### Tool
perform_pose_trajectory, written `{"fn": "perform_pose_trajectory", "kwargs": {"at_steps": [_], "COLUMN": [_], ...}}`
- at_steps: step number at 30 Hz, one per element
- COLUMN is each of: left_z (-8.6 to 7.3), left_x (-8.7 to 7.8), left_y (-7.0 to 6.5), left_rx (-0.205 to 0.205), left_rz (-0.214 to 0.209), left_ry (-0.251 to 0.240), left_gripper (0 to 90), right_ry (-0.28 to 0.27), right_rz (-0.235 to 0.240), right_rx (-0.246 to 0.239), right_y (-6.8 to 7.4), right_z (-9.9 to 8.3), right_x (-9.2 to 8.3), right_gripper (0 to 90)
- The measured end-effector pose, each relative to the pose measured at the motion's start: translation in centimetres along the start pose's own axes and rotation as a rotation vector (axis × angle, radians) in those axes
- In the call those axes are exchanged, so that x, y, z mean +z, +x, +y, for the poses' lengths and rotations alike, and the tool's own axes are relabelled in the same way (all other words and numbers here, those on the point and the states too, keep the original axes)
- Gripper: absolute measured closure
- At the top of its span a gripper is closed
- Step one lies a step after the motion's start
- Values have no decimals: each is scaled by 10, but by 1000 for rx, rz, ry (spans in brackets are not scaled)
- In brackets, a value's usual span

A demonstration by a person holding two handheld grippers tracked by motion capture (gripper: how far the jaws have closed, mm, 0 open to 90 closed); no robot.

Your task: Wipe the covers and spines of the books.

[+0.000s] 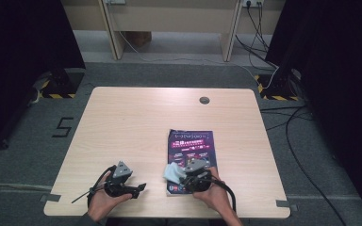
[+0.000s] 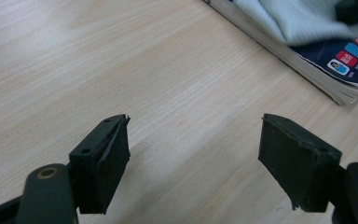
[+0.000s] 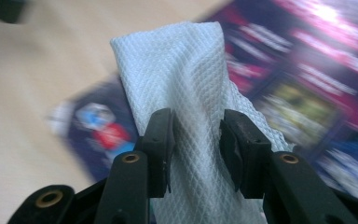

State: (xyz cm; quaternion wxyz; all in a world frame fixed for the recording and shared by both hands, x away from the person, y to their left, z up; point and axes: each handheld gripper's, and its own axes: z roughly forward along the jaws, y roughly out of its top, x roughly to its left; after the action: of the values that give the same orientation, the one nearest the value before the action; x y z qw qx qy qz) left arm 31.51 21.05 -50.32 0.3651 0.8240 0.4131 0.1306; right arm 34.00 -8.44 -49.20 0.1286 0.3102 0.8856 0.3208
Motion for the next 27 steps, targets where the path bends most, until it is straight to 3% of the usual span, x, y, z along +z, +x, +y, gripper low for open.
{"fn": "perform_pose_trajectory", "kwargs": {"at_steps": [1,2,5,8,9,13,16,19,21,24,27], "left_z": [0,0,0,0,0,0,0,0,1,0,1], "left_x": [0,0,1,3,3,2,3,2,3,3,4], "left_y": [0,0,1,1,1,0,0,-1,-1,-2,-2], "left_rx": [-1,-2,-5,-4,-2,0,6,8,8,13,15], "left_rz": [2,2,2,3,4,1,-4,-8,-9,-15,-19], "left_ry": [0,2,1,7,8,1,1,0,-5,1,0], "left_gripper": [236,236,236,236,236,235,236,236,235,236,235], "right_ry": [2,13,14,13,9,-8,-14,-11,-7,-10,-6], "right_rz": [-19,-82,-81,-75,-33,26,42,46,-5,-58,-110], "right_rx": [10,50,72,60,18,-29,-42,-11,10,91,135], "right_y": [-6,-24,-27,-21,-9,13,17,5,-8,-33,-51], "right_z": [-2,-9,-16,-18,-18,-18,-18,-21,-25,-35,-42], "right_x": [-2,-9,-15,-17,-17,-15,-14,-16,-20,-27,-34], "right_gripper": [635,635,652,656,655,656,651,633,633,633,634]}}
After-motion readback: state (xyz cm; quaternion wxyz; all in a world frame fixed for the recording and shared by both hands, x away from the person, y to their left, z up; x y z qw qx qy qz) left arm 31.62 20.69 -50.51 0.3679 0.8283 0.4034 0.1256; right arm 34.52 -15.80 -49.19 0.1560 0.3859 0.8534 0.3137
